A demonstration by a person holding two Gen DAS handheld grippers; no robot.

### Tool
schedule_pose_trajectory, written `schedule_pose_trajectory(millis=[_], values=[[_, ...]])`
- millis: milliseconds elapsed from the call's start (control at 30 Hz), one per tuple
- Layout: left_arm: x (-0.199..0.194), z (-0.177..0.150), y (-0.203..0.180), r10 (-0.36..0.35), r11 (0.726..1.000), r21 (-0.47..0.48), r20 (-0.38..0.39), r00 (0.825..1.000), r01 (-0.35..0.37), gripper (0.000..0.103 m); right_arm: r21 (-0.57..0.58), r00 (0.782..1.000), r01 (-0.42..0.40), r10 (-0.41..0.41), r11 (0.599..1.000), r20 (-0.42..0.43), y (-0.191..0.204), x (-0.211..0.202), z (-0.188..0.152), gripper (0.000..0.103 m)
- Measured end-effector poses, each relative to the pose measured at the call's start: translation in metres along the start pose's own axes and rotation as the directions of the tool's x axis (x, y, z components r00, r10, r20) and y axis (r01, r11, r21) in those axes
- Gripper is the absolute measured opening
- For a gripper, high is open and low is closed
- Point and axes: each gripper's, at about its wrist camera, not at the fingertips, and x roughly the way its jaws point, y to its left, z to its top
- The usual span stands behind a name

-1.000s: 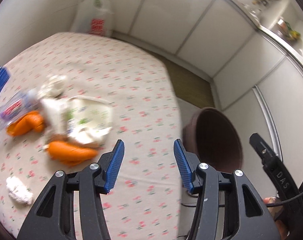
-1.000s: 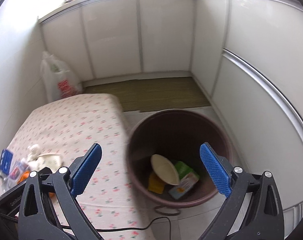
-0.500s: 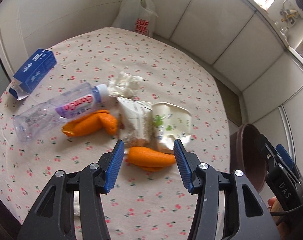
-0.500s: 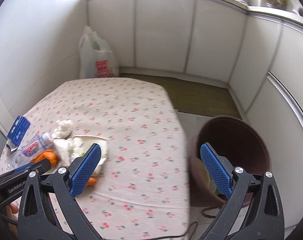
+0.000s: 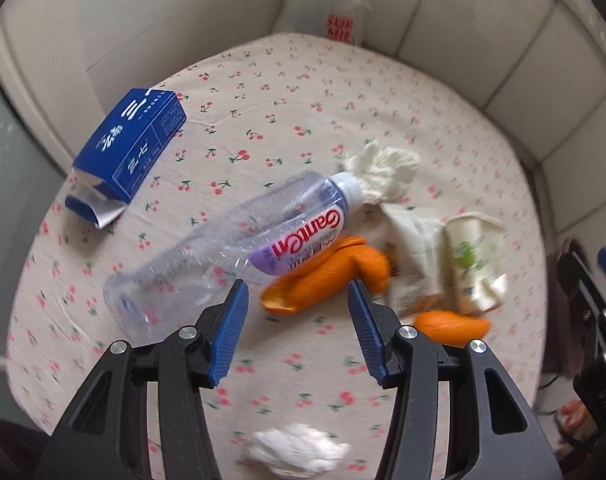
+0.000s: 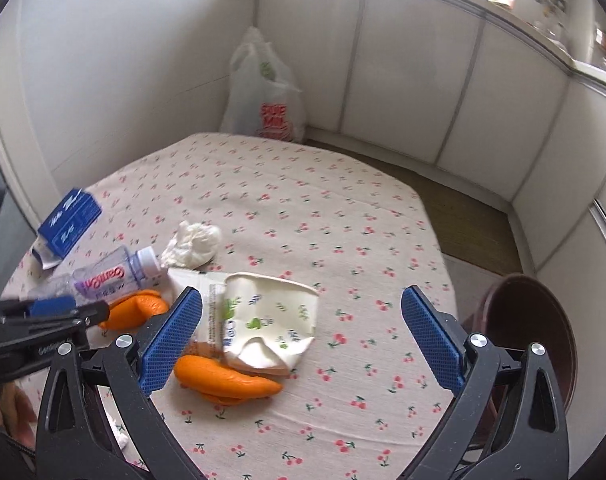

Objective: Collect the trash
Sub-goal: 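Move both open tools back over the remaining table trash, then grasp the clear water bottle with the left tool while the right tool grasps an orange peel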

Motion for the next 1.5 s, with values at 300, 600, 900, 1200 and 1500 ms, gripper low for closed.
schedule_pose_trajectory(millis=[300,600,900,1200,1500], values=[[0.020,0.022,0.009,0.188,0.932,0.326,-0.057,0.980,-0.160,0.053,-0.245,0.992,-0.121,0.111,0.962,-0.053,0.048,0.024,0.001,0.096],[0.052,0.036,-0.018,0.382,0.636,0.706,0.061,0.922,-0.311,0.063,-0.340,0.980,-0.196,0.174,0.920,-0.096,0.061,0.035,-0.007,0.096],[0.082,0.047,-0.051,0.439,0.325,0.860,0.231,0.868,-0.393,0.069,-0.336,0.981,-0.190,0.162,0.922,-0.109,0.046,0.038,-0.007,0.096],[0.103,0.073,-0.071,0.424,0.334,0.867,0.212,0.881,-0.369,0.073,-0.300,0.981,-0.186,0.157,0.936,-0.118,0.031,0.037,-0.007,0.096],[0.080,0.098,-0.029,0.207,0.818,0.561,-0.076,0.975,-0.130,0.010,-0.297,0.984,-0.165,0.138,0.941,-0.109,0.028,0.035,-0.009,0.096]])
